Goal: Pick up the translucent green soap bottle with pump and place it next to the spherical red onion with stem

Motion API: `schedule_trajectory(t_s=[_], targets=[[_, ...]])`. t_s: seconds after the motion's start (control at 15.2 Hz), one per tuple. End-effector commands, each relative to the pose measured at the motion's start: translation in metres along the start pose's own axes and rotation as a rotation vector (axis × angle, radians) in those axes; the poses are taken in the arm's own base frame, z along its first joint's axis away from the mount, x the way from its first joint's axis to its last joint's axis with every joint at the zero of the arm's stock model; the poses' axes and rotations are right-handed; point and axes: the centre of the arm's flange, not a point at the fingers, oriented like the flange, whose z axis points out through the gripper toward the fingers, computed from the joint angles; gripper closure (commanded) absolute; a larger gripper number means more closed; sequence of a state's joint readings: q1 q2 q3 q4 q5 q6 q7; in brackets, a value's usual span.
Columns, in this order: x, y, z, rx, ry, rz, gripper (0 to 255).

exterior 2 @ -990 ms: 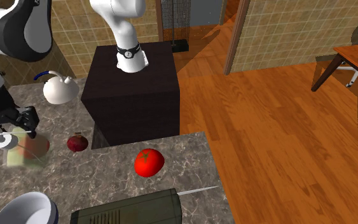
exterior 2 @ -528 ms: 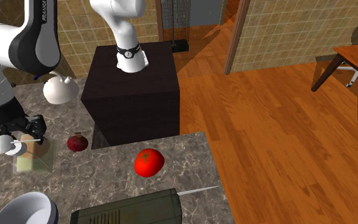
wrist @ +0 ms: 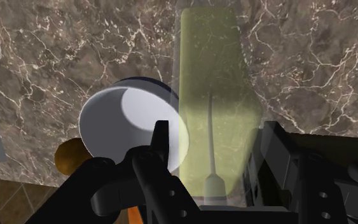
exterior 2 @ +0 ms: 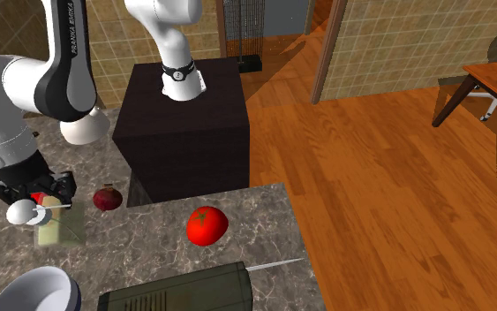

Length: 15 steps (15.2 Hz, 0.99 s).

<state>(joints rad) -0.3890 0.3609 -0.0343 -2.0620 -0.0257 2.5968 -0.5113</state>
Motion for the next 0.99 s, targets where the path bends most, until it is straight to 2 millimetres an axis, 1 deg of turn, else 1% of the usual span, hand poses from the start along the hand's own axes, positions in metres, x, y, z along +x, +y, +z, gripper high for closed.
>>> schedule_trajectory(t_s=[0.0, 0.92], targets=[[-0.002, 0.0, 0.01, -0.001, 0.001, 0.0, 255], [-0.012, -0.008, 0.083, -0.001, 0.001, 0.0, 255]])
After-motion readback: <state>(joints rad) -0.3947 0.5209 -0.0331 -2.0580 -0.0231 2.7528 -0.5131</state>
